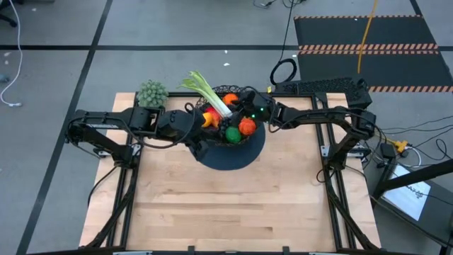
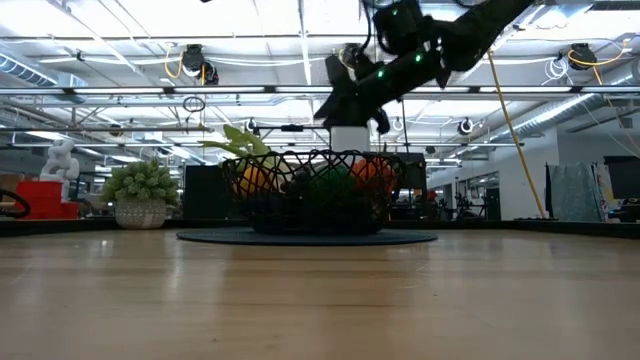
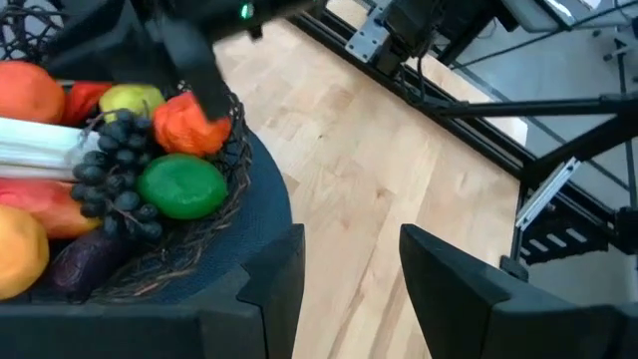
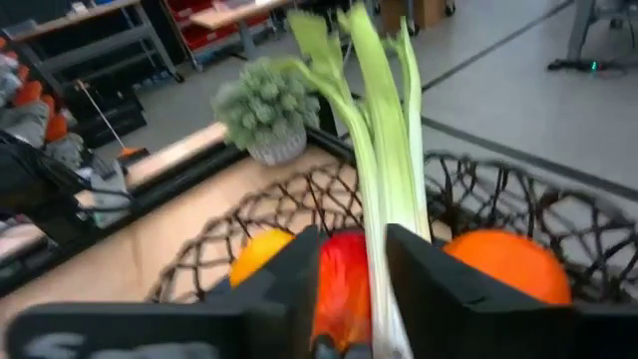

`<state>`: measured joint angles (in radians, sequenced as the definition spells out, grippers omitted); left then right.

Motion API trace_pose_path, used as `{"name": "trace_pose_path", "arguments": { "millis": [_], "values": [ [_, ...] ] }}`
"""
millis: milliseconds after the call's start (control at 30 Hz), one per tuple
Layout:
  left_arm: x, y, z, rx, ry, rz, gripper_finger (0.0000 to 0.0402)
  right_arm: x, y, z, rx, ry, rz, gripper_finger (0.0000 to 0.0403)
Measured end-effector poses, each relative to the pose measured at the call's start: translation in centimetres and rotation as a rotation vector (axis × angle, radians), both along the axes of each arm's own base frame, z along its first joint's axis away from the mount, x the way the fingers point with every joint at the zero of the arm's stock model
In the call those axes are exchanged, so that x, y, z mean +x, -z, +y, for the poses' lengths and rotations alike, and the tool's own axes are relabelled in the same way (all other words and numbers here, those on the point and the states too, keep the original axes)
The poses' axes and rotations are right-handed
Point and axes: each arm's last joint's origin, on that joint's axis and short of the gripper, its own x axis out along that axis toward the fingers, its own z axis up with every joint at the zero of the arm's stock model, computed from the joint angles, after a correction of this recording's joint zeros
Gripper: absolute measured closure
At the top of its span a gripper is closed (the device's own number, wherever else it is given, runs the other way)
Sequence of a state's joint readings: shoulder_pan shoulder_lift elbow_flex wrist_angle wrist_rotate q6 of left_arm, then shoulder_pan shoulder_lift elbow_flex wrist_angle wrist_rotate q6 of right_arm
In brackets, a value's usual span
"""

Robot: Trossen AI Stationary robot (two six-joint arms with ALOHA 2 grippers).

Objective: Build produce basket
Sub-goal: Return to Home Position

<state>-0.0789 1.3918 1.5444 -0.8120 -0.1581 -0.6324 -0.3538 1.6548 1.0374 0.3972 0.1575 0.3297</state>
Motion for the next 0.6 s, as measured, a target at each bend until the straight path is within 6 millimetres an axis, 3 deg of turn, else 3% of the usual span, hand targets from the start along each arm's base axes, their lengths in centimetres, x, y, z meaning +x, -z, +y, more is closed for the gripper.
{"name": "trace_pose_path", "arguments": {
  "millis": [167, 300, 467, 600],
  "values": [
    [-0.1, 0.1, -0.6, 0.004, 0.024, 0.016, 0.0236, -1.8, -3.8, 0.7, -0.063, -0.01, -0.064, 0.0218],
    [-0.5, 0.5, -1.0, 0.01, 0.038, 0.074, 0.0236, -3.9, -6.8, 1.7, -0.064, -0.02, -0.107, 0.0182],
    [-1.2, 1.2, -0.8, 0.04, 0.054, 0.174, 0.0236, -6.6, -9.8, 3.6, 0.006, -0.144, -0.168, 0.0172],
    [-1.3, 1.3, -0.6, 0.099, 0.101, 0.198, 0.0236, -8.4, -11.4, 5.8, 0.006, -0.271, -0.174, 0.0197]
  ]
}}
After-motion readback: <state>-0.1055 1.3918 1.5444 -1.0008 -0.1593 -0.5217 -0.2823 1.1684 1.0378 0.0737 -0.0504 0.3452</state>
